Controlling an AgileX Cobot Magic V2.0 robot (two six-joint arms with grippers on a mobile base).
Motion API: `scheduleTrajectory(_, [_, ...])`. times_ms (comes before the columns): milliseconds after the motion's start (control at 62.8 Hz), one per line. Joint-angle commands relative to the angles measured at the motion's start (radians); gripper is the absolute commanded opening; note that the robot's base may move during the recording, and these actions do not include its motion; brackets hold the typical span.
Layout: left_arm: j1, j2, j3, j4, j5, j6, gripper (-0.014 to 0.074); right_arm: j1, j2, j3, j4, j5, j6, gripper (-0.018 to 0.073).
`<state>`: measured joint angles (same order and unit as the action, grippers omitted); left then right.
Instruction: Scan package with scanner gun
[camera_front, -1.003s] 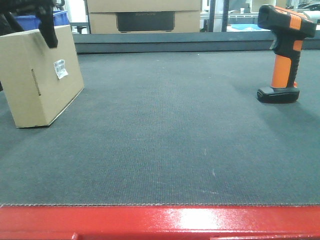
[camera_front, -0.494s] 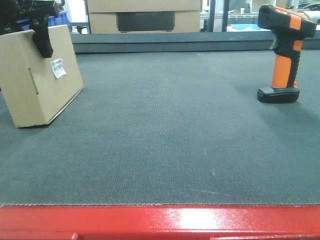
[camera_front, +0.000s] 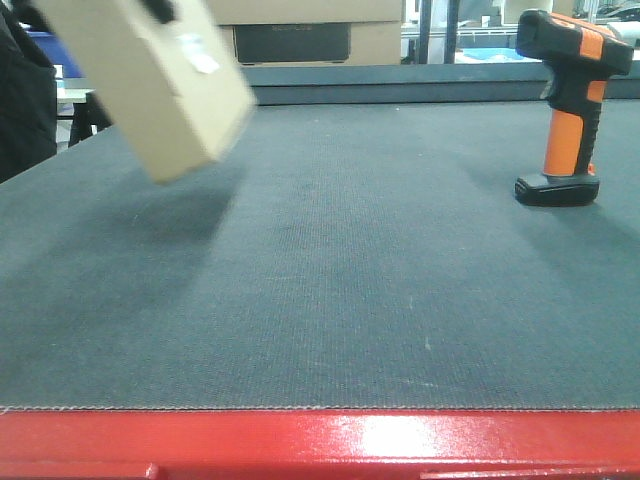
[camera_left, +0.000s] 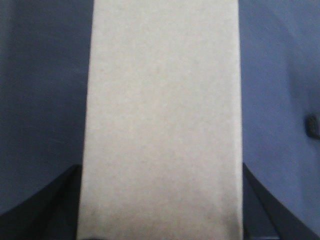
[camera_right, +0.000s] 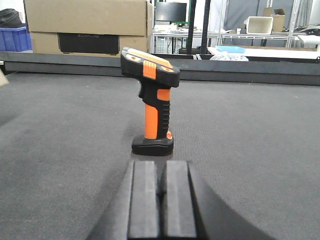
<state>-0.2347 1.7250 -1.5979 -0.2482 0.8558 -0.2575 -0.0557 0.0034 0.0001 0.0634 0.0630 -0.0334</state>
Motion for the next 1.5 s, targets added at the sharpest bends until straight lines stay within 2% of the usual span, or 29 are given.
scheduleTrajectory(0, [-0.029,-0.009,0.029,-0.014,-0.078,-0.052,-0.0111,-0.006,-0.003,0.000,0.001,-0.020,-0.004,-0.0162])
scheduleTrajectory(96, [-0.041,-0.008,0.074,-0.023,-0.158,-0.093,-0.0111,-0.006,-0.003,0.000,0.001,-0.020,-0.004,-0.0162])
scheduleTrajectory(239, [-0.042,-0.008,0.131,-0.080,-0.219,-0.093,-0.0111,-0.006,-0.003,0.000,0.001,-0.020,-0.004,-0.0162])
scheduleTrajectory(366, [-0.042,-0.008,0.146,-0.084,-0.224,-0.093,-0.0111,-0.006,-0.003,0.000,-0.017,-0.020,-0.004,-0.0162])
scheduleTrajectory(510, [-0.042,-0.008,0.145,-0.084,-0.214,-0.093,-0.0111,-0.003,-0.003,0.000,-0.014,-0.152,-0.004,-0.0162])
scheduleTrajectory(637, [-0.042,-0.008,0.145,-0.084,-0.206,-0.084,-0.0111,-0.003,0.001,-0.105,-0.014,-0.085,-0.004,-0.0162])
scheduleTrajectory(748, [-0.043,-0.008,0.145,-0.084,-0.206,-0.082,-0.0111,-0.003,0.096,-0.205,-0.014,-0.046,-0.004,-0.0162])
scheduleTrajectory(844, [-0.052,-0.008,0.145,-0.091,-0.206,-0.044,-0.0111,-0.003,0.217,-0.286,-0.014,-0.039,-0.004,-0.0162])
scheduleTrajectory(971, [-0.093,-0.008,0.145,-0.101,-0.244,-0.032,-0.0111,-0.003,0.422,-0.382,-0.014,-0.051,-0.004,-0.0162])
scheduleTrajectory(1083, [-0.127,-0.008,0.145,-0.124,-0.300,-0.032,-0.0111,-0.003,0.583,-0.423,-0.014,-0.158,-0.004,-0.0162])
scheduleTrajectory(1258, [-0.147,-0.003,0.145,-0.142,-0.297,-0.032,-0.0111,-0.003,0.766,-0.446,-0.013,-0.351,-0.004,-0.0162])
scheduleTrajectory(1481, [-0.147,0.008,0.145,-0.150,-0.264,-0.032,-0.0111,-0.003,0.911,-0.446,-0.004,-0.458,-0.004,-0.0162])
